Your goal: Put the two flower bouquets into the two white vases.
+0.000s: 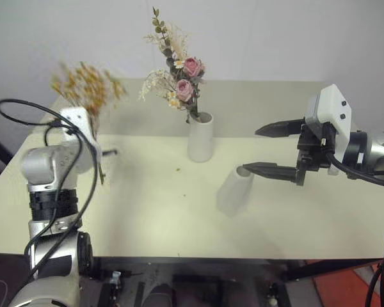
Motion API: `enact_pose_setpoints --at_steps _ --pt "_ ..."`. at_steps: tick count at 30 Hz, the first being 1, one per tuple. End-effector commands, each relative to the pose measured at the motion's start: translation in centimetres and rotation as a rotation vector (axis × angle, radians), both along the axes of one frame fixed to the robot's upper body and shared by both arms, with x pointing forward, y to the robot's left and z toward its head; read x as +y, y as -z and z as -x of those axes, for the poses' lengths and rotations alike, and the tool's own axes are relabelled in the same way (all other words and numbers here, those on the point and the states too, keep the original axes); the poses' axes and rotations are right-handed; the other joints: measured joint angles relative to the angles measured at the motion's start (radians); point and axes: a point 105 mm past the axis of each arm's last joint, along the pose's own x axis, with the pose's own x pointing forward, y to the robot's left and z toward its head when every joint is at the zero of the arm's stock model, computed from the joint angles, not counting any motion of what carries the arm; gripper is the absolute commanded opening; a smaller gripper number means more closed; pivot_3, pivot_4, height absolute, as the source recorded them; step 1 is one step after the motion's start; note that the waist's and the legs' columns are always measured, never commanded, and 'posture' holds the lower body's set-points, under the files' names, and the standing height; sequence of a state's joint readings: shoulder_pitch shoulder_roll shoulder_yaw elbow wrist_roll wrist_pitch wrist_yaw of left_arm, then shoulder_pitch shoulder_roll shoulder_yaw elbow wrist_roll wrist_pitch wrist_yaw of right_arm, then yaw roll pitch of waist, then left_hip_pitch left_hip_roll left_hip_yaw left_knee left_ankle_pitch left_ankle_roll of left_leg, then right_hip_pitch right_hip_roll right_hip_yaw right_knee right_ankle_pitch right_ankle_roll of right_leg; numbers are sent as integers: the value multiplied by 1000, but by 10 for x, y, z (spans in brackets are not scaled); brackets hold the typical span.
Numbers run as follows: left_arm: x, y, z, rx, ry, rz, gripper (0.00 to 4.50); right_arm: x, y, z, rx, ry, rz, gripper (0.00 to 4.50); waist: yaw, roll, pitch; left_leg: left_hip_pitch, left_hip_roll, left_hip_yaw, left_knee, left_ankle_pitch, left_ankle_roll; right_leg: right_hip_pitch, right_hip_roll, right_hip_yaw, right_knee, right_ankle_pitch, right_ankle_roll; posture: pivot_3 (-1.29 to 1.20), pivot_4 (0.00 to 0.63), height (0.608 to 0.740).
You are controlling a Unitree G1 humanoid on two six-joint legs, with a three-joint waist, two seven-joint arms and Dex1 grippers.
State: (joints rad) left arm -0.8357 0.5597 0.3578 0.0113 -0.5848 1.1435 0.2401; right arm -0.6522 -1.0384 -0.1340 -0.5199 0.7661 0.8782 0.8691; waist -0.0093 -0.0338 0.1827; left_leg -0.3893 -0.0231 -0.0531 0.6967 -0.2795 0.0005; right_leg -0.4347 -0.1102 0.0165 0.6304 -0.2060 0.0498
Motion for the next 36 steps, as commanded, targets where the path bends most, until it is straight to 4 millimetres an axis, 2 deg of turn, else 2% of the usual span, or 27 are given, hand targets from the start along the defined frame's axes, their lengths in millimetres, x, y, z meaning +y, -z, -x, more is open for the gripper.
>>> enact_pose_setpoints --at_steps 1,5,6,8,10,14,19,25,28,31,36 --pt "-11 -68 19 -315 184 -12 46 -8 -14 7 -61 29 -4 4500 0 0 0 0 0 0 0 0 0 -1 0 1 1 0 0 0 150 740" --pt "-25 -141 48 -652 441 93 46 -21 -14 14 -49 64 -17 4500 1 0 0 -2 0 3 0 0 0 -2 0 0 1 0 0 0 150 740" --pt "-30 -152 53 -712 500 113 46 -24 -13 15 -47 75 -14 4500 3 0 0 -2 0 4 1 0 0 -1 0 -1 1 0 0 0 150 740" --pt "-47 -168 56 -780 636 152 46 -29 -11 17 -46 110 -15 4500 6 -1 0 -2 0 5 2 0 1 0 0 -3 1 0 0 0 150 740" --pt "-70 -178 52 -814 787 269 46 -34 -8 18 -49 141 -20 4500 10 0 0 1 0 5 2 0 2 5 0 -3 0 0 0 0 150 740" --pt "-109 -189 49 -836 1033 404 46 -38 -7 22 -60 180 -28 4500 18 0 0 8 0 5 3 0 3 13 1 -4 -2 0 1 0 150 740" --pt "-173 -191 44 -833 1366 547 46 -48 -3 32 -69 266 -20 4500 19 -1 0 5 -1 5 3 0 4 12 1 -5 -3 0 1 0 150 740" --pt "-224 -182 49 -806 1637 605 46 -54 -1 45 -88 351 -28 4500 9 -1 1 4 0 6 4 -1 5 11 1 -4 -4 0 1 0 150 740" --pt "-240 -166 49 -751 1715 602 46 -54 2 50 -93 386 -23 4500 7 -1 1 5 0 6 4 -1 5 12 1 -4 -3 0 1 0 150 740" --pt "-254 -142 46 -724 1760 499 46 -55 3 55 -96 407 -28 4500 6 -1 1 5 0 6 4 -1 6 12 1 -4 -3 0 1 0 150 740" --pt "-260 -110 40 -674 1798 450 46 -54 9 62 -71 423 -23 4500 7 -1 1 5 0 6 3 -1 6 12 1 -3 -4 0 2 0 150 740"
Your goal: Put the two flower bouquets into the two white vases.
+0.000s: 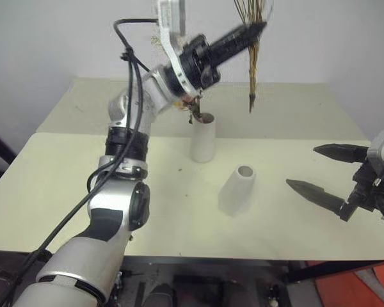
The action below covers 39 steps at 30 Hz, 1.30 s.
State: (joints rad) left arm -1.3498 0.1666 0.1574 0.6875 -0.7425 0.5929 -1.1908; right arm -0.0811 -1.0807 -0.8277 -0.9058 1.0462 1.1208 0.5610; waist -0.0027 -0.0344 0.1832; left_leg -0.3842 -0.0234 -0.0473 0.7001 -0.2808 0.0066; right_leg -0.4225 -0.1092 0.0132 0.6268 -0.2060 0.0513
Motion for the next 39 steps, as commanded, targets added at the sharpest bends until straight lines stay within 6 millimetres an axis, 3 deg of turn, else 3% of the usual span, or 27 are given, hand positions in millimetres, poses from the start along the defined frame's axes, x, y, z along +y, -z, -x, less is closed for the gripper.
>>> enact_pose_setpoints --at_steps 1,9,17,39 --pt "-1 11 2 -50 21 -11 46 0 -4 6 -29 17 -1 4500 0 0 0 0 0 0 0 0 0 0 0 0 0 0 0 0 150 740" --pt "-6 30 7 -36 96 4 46 1 -2 8 -1 18 -14 4500 9 0 0 0 0 0 1 0 0 1 0 0 0 0 0 0 150 740" --pt "-20 51 26 -103 178 -63 46 1 -1 7 3 26 -27 4500 12 0 0 0 1 0 1 0 1 1 0 0 0 0 0 0 150 740" --pt "-34 81 18 -124 123 -150 46 1 1 5 -13 63 -43 4500 13 0 0 0 1 0 1 0 1 1 0 0 0 0 0 0 150 740"
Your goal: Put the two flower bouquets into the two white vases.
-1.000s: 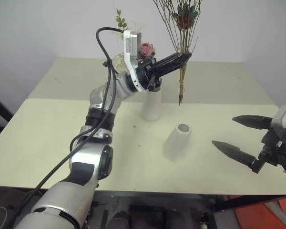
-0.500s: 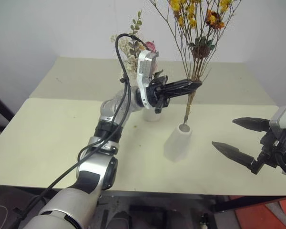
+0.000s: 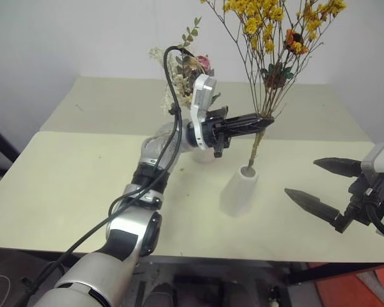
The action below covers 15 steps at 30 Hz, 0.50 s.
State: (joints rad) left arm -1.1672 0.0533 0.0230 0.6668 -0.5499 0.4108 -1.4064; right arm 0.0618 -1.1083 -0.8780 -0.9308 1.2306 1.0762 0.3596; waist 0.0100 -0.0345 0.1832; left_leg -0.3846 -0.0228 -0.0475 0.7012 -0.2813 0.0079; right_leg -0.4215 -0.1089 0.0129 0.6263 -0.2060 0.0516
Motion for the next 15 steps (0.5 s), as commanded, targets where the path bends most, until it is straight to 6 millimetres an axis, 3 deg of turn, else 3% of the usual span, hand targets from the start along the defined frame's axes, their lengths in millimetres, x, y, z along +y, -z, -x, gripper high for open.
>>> enact_pose_setpoints --at_steps 1,15 --pt "-2 1 0 -30 -6 -2 46 0 -10 0 -56 3 4 4500 0 0 0 0 0 0 0 0 0 0 0 0 0 0 0 0 150 740" --pt "-9 19 -2 -13 -29 -27 46 -2 -14 -2 -78 25 -5 4500 2 0 0 0 0 0 0 0 0 0 0 0 0 0 0 0 150 740"
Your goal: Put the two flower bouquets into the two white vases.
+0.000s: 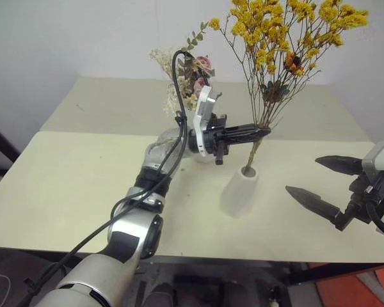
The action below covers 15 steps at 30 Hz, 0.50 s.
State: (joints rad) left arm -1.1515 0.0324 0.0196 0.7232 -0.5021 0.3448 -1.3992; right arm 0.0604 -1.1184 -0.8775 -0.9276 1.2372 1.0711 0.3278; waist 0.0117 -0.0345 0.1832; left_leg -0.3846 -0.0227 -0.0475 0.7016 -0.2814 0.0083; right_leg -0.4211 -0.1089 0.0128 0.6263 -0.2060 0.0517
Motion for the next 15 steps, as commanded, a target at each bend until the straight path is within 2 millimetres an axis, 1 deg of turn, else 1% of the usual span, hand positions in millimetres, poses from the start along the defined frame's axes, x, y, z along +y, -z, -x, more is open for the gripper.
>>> enact_pose_setpoints --at_steps 1,4,9,15 --pt "-6 6 5 -29 13 -10 46 0 -11 0 -62 4 -7 4500 0 0 0 0 0 0 0 0 0 0 0 0 0 0 0 0 150 740" --pt "-8 11 7 -35 17 -26 46 0 -11 0 -64 9 -6 4500 0 0 0 0 0 0 0 0 0 0 0 0 0 0 0 0 150 740" --pt "-5 18 8 -36 22 -46 46 -2 -10 0 -65 19 -5 4500 -1 0 0 1 0 0 0 0 0 0 0 0 0 0 0 0 150 740" --pt "-3 21 9 -47 18 -55 46 -2 -10 -1 -66 20 -8 4500 0 0 0 0 0 0 0 0 0 0 0 0 0 0 0 0 150 740"
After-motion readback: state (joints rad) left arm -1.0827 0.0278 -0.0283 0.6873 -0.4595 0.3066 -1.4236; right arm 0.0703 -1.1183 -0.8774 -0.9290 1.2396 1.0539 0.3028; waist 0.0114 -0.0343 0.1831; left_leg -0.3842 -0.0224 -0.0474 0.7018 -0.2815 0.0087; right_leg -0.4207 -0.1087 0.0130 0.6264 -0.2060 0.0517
